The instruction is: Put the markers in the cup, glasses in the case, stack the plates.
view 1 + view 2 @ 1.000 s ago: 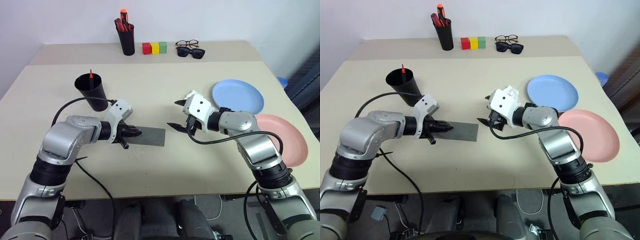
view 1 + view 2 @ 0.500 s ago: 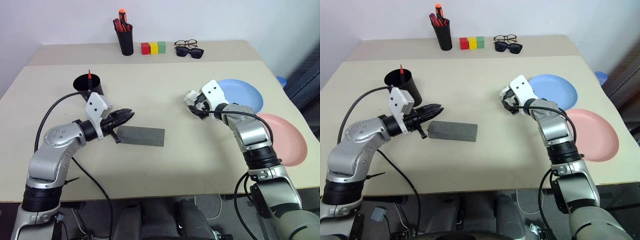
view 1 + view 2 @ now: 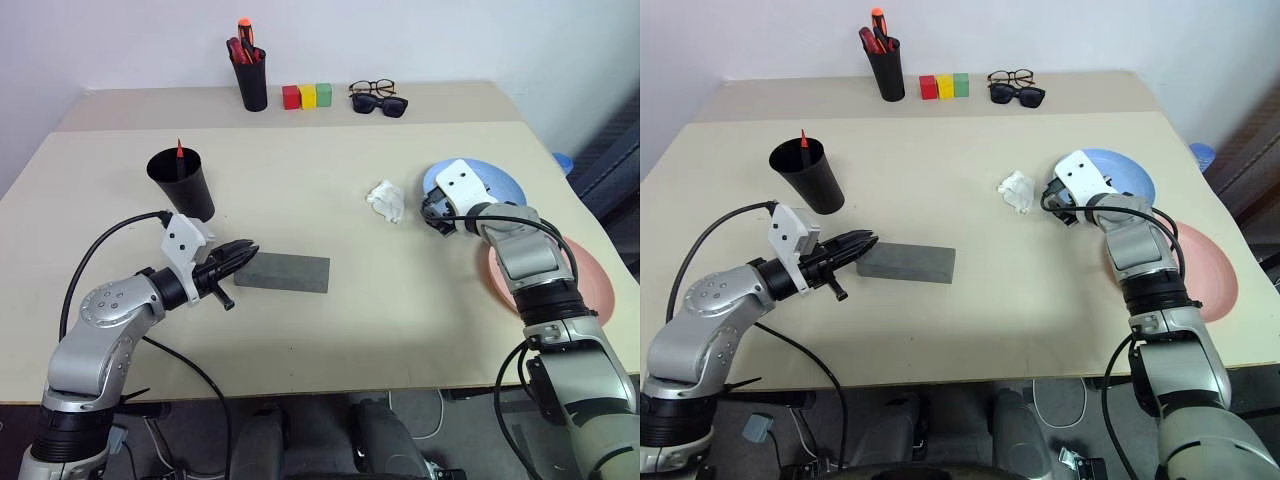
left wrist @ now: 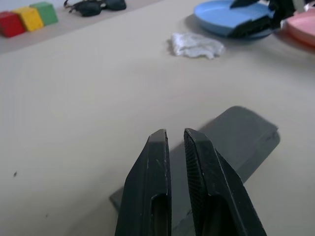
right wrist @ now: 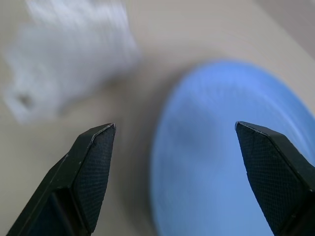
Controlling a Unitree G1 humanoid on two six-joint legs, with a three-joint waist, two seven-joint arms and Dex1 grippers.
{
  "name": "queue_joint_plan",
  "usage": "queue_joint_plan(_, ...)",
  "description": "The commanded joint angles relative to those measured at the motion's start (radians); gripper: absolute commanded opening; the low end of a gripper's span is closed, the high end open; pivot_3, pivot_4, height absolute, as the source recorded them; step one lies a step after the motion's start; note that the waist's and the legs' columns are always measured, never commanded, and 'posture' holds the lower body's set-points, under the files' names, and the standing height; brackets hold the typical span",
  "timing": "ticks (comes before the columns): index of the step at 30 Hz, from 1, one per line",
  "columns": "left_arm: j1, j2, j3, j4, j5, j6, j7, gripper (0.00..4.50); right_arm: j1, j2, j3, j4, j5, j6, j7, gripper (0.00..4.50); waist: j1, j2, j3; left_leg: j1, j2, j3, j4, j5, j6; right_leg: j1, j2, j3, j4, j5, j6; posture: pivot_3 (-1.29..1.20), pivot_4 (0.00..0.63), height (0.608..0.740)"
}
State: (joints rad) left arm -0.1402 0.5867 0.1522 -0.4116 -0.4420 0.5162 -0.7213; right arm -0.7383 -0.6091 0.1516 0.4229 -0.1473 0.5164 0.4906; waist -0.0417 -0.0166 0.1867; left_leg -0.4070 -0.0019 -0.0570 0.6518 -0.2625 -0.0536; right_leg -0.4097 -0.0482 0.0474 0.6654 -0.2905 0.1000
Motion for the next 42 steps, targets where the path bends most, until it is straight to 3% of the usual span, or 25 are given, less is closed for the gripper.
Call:
queue_joint_plan(1,-0.018,0.001,0.014,-0.036,-0.040,-0.011,-0.010,0.48,0.012,-0.022,0.008,-0.002,-0.034,-0.024,0.005,3.44,-0.001,0.000,0.000,0.000,0.000,0.000,0.000,0.000,0.000,0.000,0.000,0.000,0.000,0.000,0.000,0.00,0.150,0.740)
queue_joint_plan(3,-0.021,0.002,0.012,-0.038,-0.054,-0.007,-0.015,0.48,0.022,-0.025,0.009,-0.016,-0.039,-0.024,0.009,2.74,-0.001,0.000,0.000,0.000,0.000,0.000,0.000,0.000,0.000,0.000,0.000,0.000,0.000,0.000,0.000,0.00,0.150,0.740)
queue_joint_plan(8,-0.030,0.009,-0.006,-0.029,-0.056,-0.012,-0.024,0.48,0.058,-0.027,0.000,-0.082,-0.039,-0.036,0.022,0.06,0.001,0.000,0.000,0.000,0.000,0.000,0.000,0.000,0.000,0.000,0.000,0.000,0.000,0.000,0.000,0.00,0.150,0.740)
queue_joint_plan(15,-0.070,-0.007,-0.038,0.006,-0.056,-0.019,-0.036,0.48,0.107,-0.087,0.005,-0.188,-0.109,-0.159,-0.008,0.06,0.001,0.001,0.000,0.000,0.000,0.000,0.000,0.000,0.000,0.000,0.000,0.000,0.000,0.000,0.000,0.00,0.150,0.740)
queue_joint_plan(19,-0.110,-0.019,-0.066,0.051,-0.050,-0.035,-0.059,0.48,0.172,-0.162,-0.059,-0.362,-0.082,-0.192,0.039,0.06,0.005,0.001,0.000,0.000,0.000,0.000,0.000,0.000,0.000,0.000,0.000,0.000,0.000,0.000,0.000,0.00,0.150,0.740)
queue_joint_plan(25,-0.185,-0.028,-0.106,0.153,-0.035,-0.071,-0.104,0.48,0.504,-0.329,-0.383,-0.723,0.079,-0.097,0.243,0.06,0.031,0.001,0.000,0.000,0.000,0.000,0.000,0.000,0.000,0.002,0.000,-0.001,-0.001,0.000,0.000,0.00,0.150,0.740)
queue_joint_plan(28,-0.220,-0.036,-0.120,0.203,-0.027,-0.091,-0.126,0.48,0.700,-0.345,-0.531,-0.849,0.126,-0.038,0.315,0.06,0.034,0.001,0.000,0.000,0.000,0.000,0.001,0.000,0.001,0.005,0.001,-0.003,-0.003,0.000,0.000,0.00,0.150,0.740)
queue_joint_plan(31,-0.244,-0.047,-0.127,0.235,-0.023,-0.106,-0.138,0.48,0.811,-0.340,-0.592,-0.887,0.118,-0.021,0.314,0.06,0.027,0.001,0.000,0.002,0.000,0.000,0.002,0.000,0.001,0.006,0.001,-0.002,-0.002,0.000,0.000,0.00,0.150,0.740)
queue_joint_plan(35,-0.261,-0.061,-0.169,0.219,-0.029,-0.124,-0.190,0.48,0.930,-0.314,-0.581,-0.895,0.126,0.031,0.321,0.06,0.024,0.002,0.000,0.008,0.000,0.001,0.000,0.000,0.001,0.009,0.002,0.001,-0.001,0.000,0.000,0.00,0.150,0.740)
queue_joint_plan(38,-0.252,-0.051,-0.195,0.200,-0.004,-0.134,-0.201,0.48,0.935,-0.325,-0.562,-0.903,0.154,0.053,0.341,0.92,0.024,0.002,0.000,0.014,0.000,0.003,-0.002,-0.001,0.001,0.015,0.002,0.002,-0.003,-0.001,0.000,0.00,0.150,0.740)
queue_joint_plan(42,-0.231,-0.042,-0.190,0.177,0.005,-0.139,-0.195,0.48,0.861,-0.320,-0.539,-0.938,0.214,0.061,0.351,2.92,0.022,0.002,0.000,0.016,0.000,0.002,-0.002,-0.001,0.001,0.016,0.002,0.003,-0.003,-0.001,0.000,0.00,0.150,0.740)
